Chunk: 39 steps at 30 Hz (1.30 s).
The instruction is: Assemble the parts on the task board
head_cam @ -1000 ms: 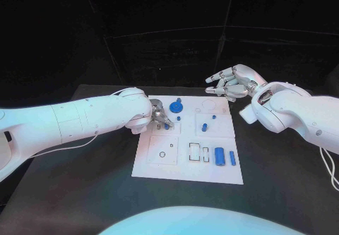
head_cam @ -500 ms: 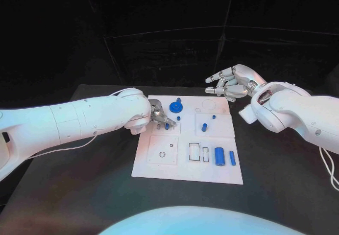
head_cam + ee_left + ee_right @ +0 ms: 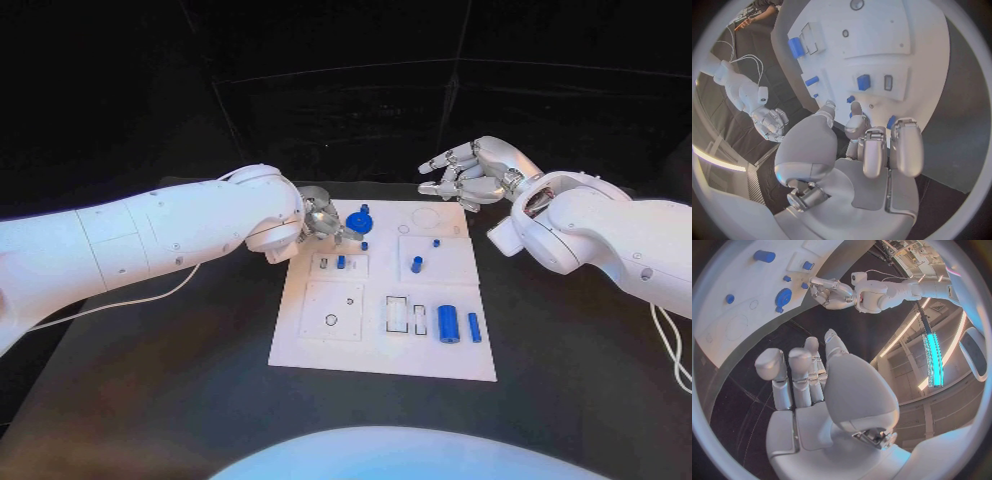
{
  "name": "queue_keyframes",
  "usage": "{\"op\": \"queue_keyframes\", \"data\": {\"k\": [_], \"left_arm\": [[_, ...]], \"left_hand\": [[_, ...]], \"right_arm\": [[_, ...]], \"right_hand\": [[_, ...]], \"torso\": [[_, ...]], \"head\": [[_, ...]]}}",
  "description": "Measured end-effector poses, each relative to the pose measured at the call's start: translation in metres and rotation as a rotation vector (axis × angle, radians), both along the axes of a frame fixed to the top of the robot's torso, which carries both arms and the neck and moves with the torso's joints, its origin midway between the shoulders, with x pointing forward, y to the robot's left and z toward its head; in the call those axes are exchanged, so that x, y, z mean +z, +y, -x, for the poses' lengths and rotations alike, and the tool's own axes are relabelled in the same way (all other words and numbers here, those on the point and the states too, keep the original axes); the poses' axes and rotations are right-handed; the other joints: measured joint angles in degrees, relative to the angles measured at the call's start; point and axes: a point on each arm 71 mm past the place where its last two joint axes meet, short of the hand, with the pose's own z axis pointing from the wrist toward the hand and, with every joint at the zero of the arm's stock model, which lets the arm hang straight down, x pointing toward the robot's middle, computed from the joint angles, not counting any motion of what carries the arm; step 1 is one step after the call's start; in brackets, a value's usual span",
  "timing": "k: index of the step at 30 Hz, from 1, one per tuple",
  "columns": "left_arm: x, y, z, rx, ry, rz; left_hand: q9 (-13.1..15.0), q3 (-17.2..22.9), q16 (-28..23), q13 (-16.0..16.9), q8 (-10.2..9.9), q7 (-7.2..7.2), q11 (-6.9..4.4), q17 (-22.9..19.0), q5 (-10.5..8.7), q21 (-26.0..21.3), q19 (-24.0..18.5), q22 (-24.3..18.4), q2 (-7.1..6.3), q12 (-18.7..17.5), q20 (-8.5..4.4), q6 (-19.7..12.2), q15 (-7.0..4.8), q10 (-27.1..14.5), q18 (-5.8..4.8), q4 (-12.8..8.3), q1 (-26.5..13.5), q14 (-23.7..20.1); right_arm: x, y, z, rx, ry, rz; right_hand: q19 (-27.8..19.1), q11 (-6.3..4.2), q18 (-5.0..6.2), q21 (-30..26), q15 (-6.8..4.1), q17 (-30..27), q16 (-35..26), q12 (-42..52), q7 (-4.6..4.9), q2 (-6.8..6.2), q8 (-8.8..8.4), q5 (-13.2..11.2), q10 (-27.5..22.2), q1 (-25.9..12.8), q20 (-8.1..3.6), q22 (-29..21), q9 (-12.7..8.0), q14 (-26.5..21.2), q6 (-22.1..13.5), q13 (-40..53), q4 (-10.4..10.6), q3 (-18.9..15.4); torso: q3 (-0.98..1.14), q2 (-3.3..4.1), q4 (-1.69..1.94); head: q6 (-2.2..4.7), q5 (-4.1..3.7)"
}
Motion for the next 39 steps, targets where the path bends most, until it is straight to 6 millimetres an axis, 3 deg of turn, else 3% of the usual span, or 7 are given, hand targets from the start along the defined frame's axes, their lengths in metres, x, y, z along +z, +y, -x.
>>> {"op": "queue_keyframes", "data": {"k": [3,6,12,21,39], "left_arm": [[0.019,0.006,-0.008,-0.007,-0.017,0.016],[0.036,0.017,-0.021,0.003,-0.028,0.014],[0.048,0.034,-0.048,0.044,-0.019,-0.012],[0.037,0.037,-0.069,0.042,0.033,-0.085],[0.004,0.044,-0.073,0.019,0.077,-0.180]], "left_hand": [[-0.50,-0.50,0.00,-1.11,-0.96,0.61,0.56,0.00,0.00,-0.68,0.00,-0.97,0.99,-0.94,0.00,-1.24,0.07,-0.95,0.00,-0.10,1.18,-0.06],[-1.68,-2.07,0.00,-1.94,-2.74,1.49,1.30,0.00,0.00,-1.30,-0.03,-1.69,1.44,-1.37,0.66,-2.95,0.84,-1.69,-0.01,0.32,1.63,0.01],[-4.15,-4.24,0.00,-2.17,-5.45,2.44,1.66,0.00,0.00,-1.32,-0.08,-1.78,2.18,-1.37,1.33,-4.27,1.66,-2.05,-0.01,1.66,2.37,0.01],[-5.89,-5.99,0.00,-2.21,-6.42,2.65,2.08,0.00,0.00,-1.32,0.08,-1.54,2.95,-1.37,1.58,-4.05,1.86,-2.04,0.00,3.00,2.62,-0.19],[-7.56,-9.19,0.00,-1.56,-6.93,2.44,2.28,0.00,0.00,-1.10,-0.11,-0.64,4.14,-0.71,1.76,-1.79,1.86,-1.83,0.00,5.22,2.30,-0.20]], "right_arm": [[0.000,-0.001,0.000,-0.002,0.000,0.001],[0.000,-0.002,-0.001,-0.006,-0.001,0.002],[0.000,-0.001,-0.002,-0.005,-0.001,0.002],[-0.001,0.002,-0.002,0.000,0.001,0.001],[-0.001,0.003,-0.001,0.004,0.000,0.000]], "right_hand": [[0.00,0.00,0.00,0.00,0.00,0.00,0.00,0.00,0.00,0.00,0.00,0.00,0.00,0.00,0.00,0.00,0.00,0.00,0.00,0.00,0.00,0.00],[0.00,0.00,0.00,-0.22,0.00,-0.08,0.00,0.00,0.00,0.23,0.00,0.00,0.00,-0.23,0.00,-0.14,0.00,0.00,0.00,0.00,0.00,0.00],[0.00,0.00,0.00,-0.22,0.00,-0.08,0.00,0.00,0.00,0.56,0.00,0.00,0.00,-0.56,0.00,-0.14,-0.05,0.00,0.00,0.01,0.00,0.00],[0.00,0.00,0.00,-0.22,0.00,-0.07,0.00,0.00,0.00,0.62,0.00,0.00,0.00,-0.62,0.00,-0.13,-0.04,0.00,0.00,0.01,0.00,0.00],[0.00,0.00,-0.01,-0.22,0.00,-0.07,0.00,0.00,0.00,0.61,0.00,0.00,0.00,-0.62,0.00,-0.13,-0.04,0.00,0.00,0.01,0.00,0.00]], "torso": [[-0.02,0.00,0.00],[-0.02,-0.01,0.00],[0.07,0.03,-0.07],[0.00,0.17,-0.14],[0.01,0.26,-0.31]], "head": [[0.23,-0.05],[0.42,-0.03],[0.77,0.02],[0.68,0.23],[0.62,0.52]]}}
